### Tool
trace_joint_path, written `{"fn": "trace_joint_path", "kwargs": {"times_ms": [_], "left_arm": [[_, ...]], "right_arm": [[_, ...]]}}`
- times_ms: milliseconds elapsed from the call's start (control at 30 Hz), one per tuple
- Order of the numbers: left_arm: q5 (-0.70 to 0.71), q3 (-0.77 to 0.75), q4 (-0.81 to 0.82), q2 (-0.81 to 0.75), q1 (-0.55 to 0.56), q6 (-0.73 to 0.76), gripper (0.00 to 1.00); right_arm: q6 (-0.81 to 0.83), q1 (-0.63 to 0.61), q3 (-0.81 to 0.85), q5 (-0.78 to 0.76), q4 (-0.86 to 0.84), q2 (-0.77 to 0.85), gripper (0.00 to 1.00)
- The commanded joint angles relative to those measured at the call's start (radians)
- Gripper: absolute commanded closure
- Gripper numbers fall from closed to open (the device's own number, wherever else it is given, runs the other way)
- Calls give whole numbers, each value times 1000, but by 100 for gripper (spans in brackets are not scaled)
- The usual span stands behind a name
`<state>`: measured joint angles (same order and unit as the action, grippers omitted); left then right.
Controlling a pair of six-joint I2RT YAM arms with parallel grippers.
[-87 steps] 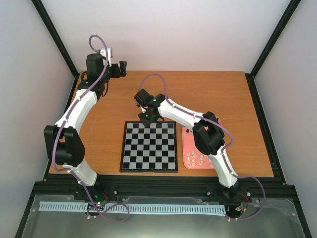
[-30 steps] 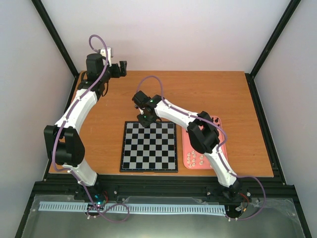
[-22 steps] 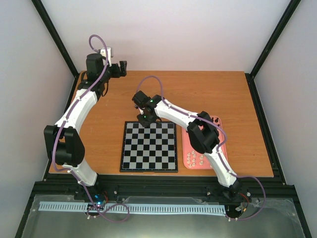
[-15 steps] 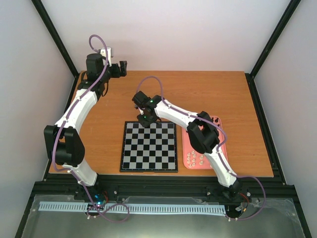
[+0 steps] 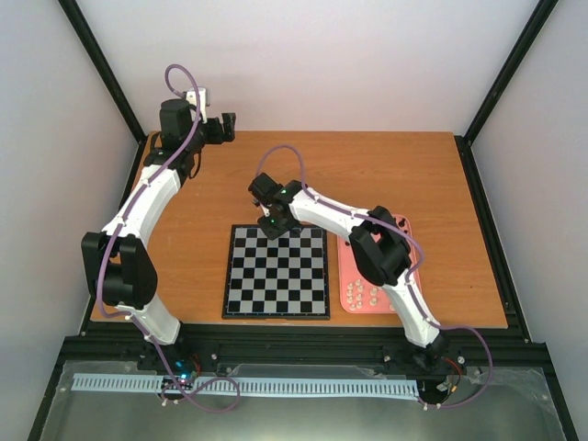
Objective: Set up the chess pieces on the board
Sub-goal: Place the chess piece on the chessboard, then pick up the chess piece from the storage box.
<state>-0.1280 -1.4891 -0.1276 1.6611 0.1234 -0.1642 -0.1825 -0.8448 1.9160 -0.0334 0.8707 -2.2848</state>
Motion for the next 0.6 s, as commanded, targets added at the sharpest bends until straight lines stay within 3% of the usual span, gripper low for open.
{"fn": "trace_joint_path", "kwargs": {"times_ms": [0,267,400,567], "left_arm": [[-11,-14,20,3,-5,-6,0],[-10,-15,19,3,-5,-8,0],[-8,-16,16,-1,-4,-5,0],[-25,-10,25,-1,-5,-11,0]], "right_arm": [[7,-8,-41,-10,-25,101,53],[22,-8,-180,-20,-56,263,41],[-18,9,-340,-157,-66,399,24],[-116,120,-592,-231,-107,619,1]]}}
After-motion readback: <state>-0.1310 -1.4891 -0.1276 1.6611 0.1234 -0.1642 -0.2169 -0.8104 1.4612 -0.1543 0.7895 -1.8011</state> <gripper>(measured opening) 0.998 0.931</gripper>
